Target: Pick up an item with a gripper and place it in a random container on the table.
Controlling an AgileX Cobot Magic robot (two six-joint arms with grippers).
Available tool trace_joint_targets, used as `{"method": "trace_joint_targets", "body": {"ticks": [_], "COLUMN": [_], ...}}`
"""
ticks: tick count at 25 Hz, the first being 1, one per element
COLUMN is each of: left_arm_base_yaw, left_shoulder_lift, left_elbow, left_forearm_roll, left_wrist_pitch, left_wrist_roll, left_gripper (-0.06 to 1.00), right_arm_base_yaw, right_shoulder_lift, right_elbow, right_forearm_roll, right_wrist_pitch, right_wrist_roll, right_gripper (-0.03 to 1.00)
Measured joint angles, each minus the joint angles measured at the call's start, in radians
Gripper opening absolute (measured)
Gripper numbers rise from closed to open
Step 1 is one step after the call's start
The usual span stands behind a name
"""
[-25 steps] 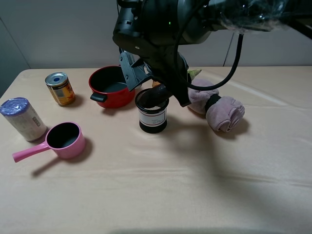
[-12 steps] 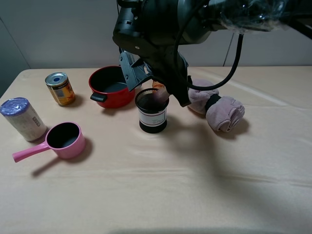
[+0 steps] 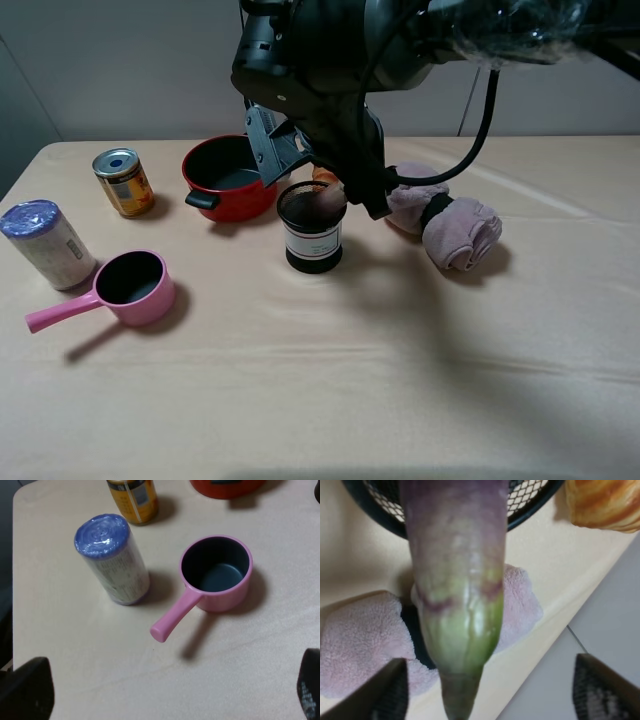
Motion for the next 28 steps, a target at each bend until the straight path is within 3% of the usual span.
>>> {"method": "trace_joint_targets", "body": {"ticks": [8,14,28], "left_arm_base_yaw": [0.0,0.0,0.0], "left_shoulder_lift": [0.0,0.0,0.0], "left_elbow": [0.0,0.0,0.0], "left_forearm_roll": [0.0,0.0,0.0], "left_wrist_pitch": [0.0,0.0,0.0], "left_wrist_roll": [0.0,0.0,0.0], "left_gripper": [0.99,0.99,0.99], "right_arm_base_yaw": [0.0,0.0,0.0], "right_shoulder_lift": [-0.001,-0.049,-0.304], "right_elbow": [0.0,0.0,0.006], "right_forearm_roll": [0.004,0.014,0.108], "right_wrist_pitch": [-0.007,-0.008,0.003], "right_wrist_roll": [0.077,0.213,0.362], "right_gripper": [0.68,0.69,0.69]}}
